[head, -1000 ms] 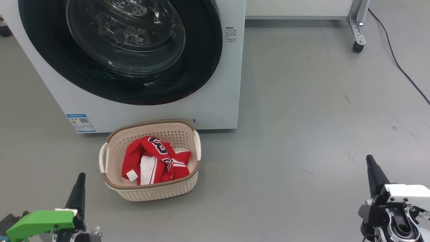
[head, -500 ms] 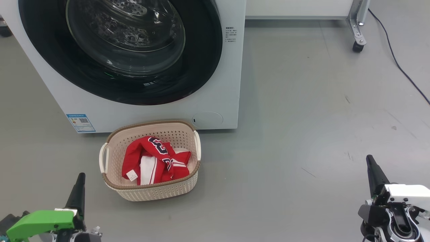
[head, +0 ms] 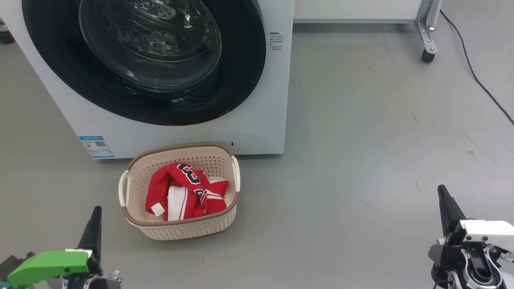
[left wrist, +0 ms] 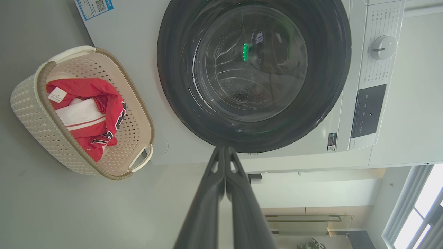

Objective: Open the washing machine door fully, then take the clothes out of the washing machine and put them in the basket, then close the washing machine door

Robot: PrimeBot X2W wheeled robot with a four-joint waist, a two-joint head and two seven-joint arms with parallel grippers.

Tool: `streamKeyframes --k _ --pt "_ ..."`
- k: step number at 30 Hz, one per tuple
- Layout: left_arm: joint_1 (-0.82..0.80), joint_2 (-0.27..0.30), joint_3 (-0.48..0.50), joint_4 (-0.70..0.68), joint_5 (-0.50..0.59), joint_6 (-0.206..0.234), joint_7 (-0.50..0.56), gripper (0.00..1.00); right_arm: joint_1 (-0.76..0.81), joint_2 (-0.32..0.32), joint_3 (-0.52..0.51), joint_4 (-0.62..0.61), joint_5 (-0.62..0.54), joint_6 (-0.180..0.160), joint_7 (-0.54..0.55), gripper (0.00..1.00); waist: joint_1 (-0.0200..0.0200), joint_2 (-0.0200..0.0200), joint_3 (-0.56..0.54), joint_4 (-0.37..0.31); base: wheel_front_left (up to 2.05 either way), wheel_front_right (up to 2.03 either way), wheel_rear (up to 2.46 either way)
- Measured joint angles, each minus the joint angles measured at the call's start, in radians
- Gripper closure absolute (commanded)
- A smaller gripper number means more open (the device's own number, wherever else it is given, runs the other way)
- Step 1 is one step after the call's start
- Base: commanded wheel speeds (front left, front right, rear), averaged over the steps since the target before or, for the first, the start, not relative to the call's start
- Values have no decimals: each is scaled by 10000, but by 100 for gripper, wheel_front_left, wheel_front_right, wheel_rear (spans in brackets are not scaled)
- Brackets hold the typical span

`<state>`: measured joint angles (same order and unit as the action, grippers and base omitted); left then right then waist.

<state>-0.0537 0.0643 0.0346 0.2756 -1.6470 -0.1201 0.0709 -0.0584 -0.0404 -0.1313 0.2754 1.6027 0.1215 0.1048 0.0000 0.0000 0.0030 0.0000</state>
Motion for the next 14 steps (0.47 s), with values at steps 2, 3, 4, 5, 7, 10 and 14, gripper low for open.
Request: streamKeyframes --k 2,3,4,5,7,10,14 --pt "0 -2 0 0 0 0 2 100 0 0 -2 0 0 0 0 100 0 0 0 0 0 0 0" --pt "0 -2 0 -2 0 0 2 100 0 0 -2 0 0 0 0 100 0 0 0 0 0 0 0" --pt "0 -2 2 -2 0 0 2 100 0 0 -2 0 0 0 0 100 0 0 0 0 0 0 0" --pt "0 -2 2 -2 0 0 2 100 0 0 -2 0 0 0 0 100 0 0 0 0 0 0 0" --pt "0 -2 4 -2 0 0 31 100 0 0 -2 0 0 0 0 100 0 0 0 0 0 0 0" --pt "0 -2 4 -2 0 0 31 100 0 0 -2 0 0 0 0 100 0 0 0 0 0 0 0" --pt "0 -4 6 -4 0 0 31 100 0 2 -2 0 0 0 0 100 0 0 0 0 0 0 0"
